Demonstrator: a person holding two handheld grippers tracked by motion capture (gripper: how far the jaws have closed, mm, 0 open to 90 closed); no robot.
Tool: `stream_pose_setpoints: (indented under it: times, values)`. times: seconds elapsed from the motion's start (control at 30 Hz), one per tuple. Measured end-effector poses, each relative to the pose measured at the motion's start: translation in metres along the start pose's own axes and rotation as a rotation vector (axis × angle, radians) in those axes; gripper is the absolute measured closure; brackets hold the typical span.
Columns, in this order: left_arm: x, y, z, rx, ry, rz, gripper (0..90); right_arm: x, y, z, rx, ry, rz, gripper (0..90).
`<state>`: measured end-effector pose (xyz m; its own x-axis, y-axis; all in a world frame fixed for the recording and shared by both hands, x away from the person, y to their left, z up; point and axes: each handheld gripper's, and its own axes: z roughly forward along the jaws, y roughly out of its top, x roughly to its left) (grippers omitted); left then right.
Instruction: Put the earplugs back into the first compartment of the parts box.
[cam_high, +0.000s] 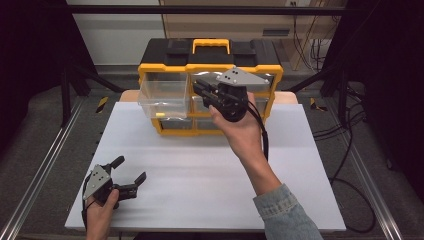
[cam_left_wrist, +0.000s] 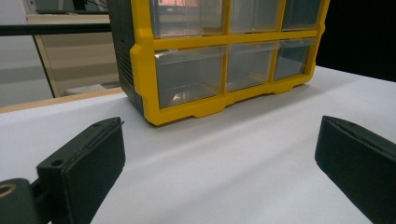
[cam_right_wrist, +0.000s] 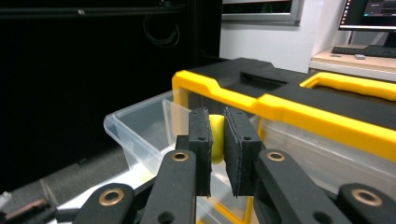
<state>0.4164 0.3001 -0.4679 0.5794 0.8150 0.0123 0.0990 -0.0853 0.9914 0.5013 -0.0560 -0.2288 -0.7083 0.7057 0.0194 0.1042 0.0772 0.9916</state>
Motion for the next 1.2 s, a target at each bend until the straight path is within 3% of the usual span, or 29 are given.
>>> stream_pose_setpoints:
  times: [0.13,0.5,0.97,1.1,1.2]
  values:
    - [0.000,0.000,0.001,0.003,0.000,0.000,1.4,0.003,0.006,0.007,-0.012,0.021,0.023,82.0]
    - [0.000,0.000,0.001,0.000,-0.002,-0.002,1.4,0.013,0.013,0.021,-0.017,0.039,0.013,81.9]
    - [-0.001,0.000,0.001,0.002,-0.005,0.001,1.4,0.019,0.012,0.043,0.037,0.042,-0.012,81.0]
    - [-0.001,0.000,0.001,0.001,-0.006,0.002,1.4,0.020,0.012,0.053,0.060,0.031,-0.019,78.6]
    - [0.000,0.000,0.001,0.001,-0.007,0.000,1.4,0.020,0.012,0.059,0.069,0.040,-0.027,69.3]
